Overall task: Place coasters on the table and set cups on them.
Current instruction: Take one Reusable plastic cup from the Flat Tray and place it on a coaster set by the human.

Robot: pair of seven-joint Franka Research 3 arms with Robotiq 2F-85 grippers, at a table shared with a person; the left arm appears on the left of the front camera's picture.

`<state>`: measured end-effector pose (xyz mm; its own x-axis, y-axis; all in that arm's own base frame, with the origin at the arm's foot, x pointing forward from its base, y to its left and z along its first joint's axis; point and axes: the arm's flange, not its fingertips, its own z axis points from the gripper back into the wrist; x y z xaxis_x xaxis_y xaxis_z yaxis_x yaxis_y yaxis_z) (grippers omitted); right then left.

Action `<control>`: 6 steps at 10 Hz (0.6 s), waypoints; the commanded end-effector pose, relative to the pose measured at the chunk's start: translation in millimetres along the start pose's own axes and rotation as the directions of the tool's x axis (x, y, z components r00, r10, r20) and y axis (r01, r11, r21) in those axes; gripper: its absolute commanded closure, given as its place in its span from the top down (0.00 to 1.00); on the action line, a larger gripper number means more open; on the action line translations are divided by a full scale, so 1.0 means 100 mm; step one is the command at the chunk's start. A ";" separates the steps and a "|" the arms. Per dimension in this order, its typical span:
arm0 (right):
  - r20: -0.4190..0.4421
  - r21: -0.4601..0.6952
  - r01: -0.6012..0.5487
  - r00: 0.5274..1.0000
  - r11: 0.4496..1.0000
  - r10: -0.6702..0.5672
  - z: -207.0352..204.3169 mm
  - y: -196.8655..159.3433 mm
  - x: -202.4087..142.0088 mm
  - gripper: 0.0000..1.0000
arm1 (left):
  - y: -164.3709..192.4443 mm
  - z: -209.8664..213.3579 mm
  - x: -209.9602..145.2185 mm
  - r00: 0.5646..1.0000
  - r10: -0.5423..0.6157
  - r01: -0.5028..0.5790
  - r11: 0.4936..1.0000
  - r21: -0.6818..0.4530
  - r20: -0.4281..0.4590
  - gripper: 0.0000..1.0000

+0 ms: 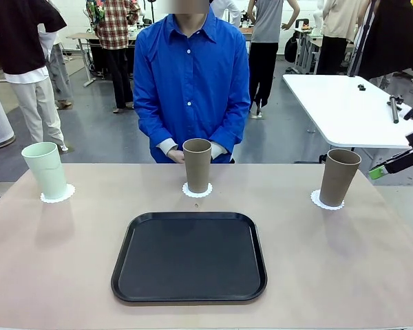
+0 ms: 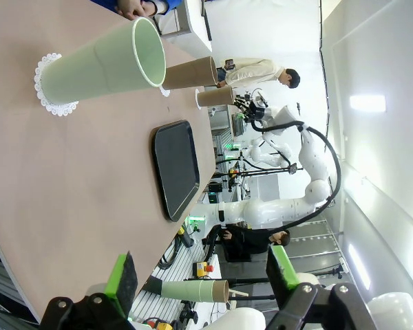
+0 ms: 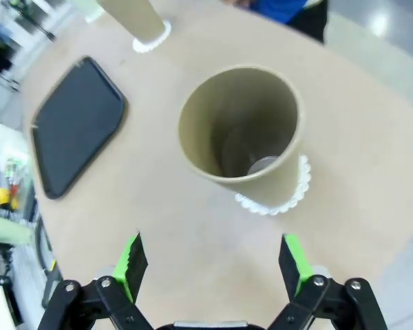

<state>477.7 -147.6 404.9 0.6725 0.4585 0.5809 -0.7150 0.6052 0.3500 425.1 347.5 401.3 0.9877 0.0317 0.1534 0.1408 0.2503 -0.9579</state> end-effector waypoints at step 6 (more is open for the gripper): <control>-0.216 -0.352 0.079 0.963 0.933 -0.163 0.04 1.26 0.63 1.00 | -0.02 0.01 -0.01 1.000 0.004 -0.004 1.000 0.006 0.001 1.00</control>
<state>432.0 -54.8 492.0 0.7711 0.5078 0.3842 -0.5909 0.7954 0.1347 425.1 347.5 401.3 0.9876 0.0315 0.1536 0.1409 0.2503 -0.9579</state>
